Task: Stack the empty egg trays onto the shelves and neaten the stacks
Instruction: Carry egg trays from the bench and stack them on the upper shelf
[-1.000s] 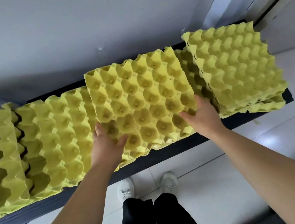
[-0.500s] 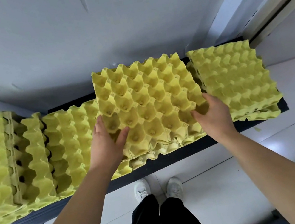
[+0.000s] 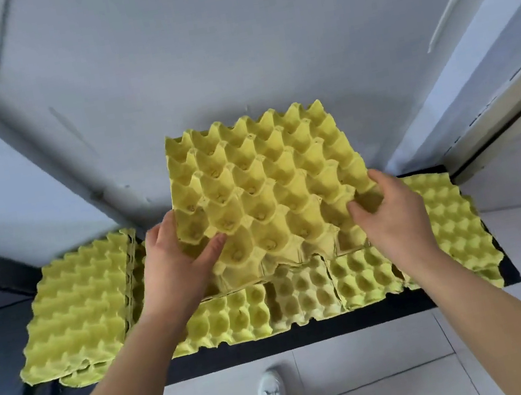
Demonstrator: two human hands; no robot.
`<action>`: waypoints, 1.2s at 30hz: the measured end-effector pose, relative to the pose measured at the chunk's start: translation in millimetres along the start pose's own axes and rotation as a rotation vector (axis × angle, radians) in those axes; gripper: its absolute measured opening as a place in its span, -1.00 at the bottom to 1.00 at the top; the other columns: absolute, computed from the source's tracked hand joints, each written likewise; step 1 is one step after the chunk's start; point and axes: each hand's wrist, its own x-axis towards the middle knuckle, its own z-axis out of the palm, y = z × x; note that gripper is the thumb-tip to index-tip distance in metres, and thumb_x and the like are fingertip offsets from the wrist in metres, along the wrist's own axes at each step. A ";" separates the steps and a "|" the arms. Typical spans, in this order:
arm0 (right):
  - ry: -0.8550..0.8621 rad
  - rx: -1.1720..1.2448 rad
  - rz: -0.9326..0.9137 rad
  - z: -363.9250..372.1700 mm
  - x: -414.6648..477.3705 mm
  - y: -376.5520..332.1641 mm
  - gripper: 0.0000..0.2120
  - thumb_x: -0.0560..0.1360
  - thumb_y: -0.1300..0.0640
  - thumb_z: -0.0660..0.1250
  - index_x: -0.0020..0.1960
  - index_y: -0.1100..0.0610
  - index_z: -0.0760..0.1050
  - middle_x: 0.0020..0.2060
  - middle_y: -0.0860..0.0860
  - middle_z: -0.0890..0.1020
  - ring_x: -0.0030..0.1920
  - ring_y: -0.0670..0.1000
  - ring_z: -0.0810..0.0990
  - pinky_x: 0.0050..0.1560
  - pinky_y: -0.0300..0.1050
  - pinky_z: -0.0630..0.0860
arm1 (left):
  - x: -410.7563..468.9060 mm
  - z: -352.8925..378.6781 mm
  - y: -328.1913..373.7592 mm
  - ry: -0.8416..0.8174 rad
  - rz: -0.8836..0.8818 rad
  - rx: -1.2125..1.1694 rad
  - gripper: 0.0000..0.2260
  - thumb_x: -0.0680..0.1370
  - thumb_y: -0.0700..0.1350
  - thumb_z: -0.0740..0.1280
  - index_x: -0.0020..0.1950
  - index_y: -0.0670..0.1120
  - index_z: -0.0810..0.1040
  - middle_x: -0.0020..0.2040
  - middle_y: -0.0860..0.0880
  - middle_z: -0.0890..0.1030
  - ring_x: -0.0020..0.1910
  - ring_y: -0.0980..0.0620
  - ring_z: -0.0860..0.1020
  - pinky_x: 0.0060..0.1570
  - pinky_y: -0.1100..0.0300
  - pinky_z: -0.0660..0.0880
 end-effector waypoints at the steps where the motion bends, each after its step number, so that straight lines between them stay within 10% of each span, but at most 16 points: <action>1: -0.004 -0.010 -0.030 -7.6 -1.3 -10.9 -0.51 0.49 0.08 0.38 0.38 0.16 0.38 0.27 0.06 0.50 0.28 0.06 0.44 0.16 -0.19 0.31 | -5.7 -13.2 4.2 0.039 -0.005 -0.006 -0.31 0.41 0.16 0.44 0.47 0.01 0.29 0.32 -0.04 0.39 0.26 -0.03 0.42 0.09 0.19 0.33; 23: -0.059 0.117 -0.779 -83.9 -126.0 -312.2 -0.45 0.42 -0.16 0.38 0.31 0.12 0.48 0.23 0.04 0.57 0.22 0.10 0.52 0.14 -0.04 0.42 | -200.7 -330.5 -4.6 0.774 -0.138 -0.019 -0.58 0.30 0.32 0.42 0.09 0.23 0.56 0.00 0.19 0.61 0.01 0.08 0.56 -0.03 -0.01 0.55; 36: -0.065 0.288 -0.906 -16.5 -279.1 -528.9 -0.57 0.41 -0.14 0.40 0.15 0.11 0.58 -0.02 0.06 0.67 0.01 0.14 0.60 0.01 0.02 0.52 | -267.8 -557.7 -114.8 0.957 -0.171 -0.048 -0.61 0.31 0.22 0.51 0.07 0.12 0.61 -0.14 0.20 0.61 -0.10 0.07 0.61 -0.01 0.05 0.57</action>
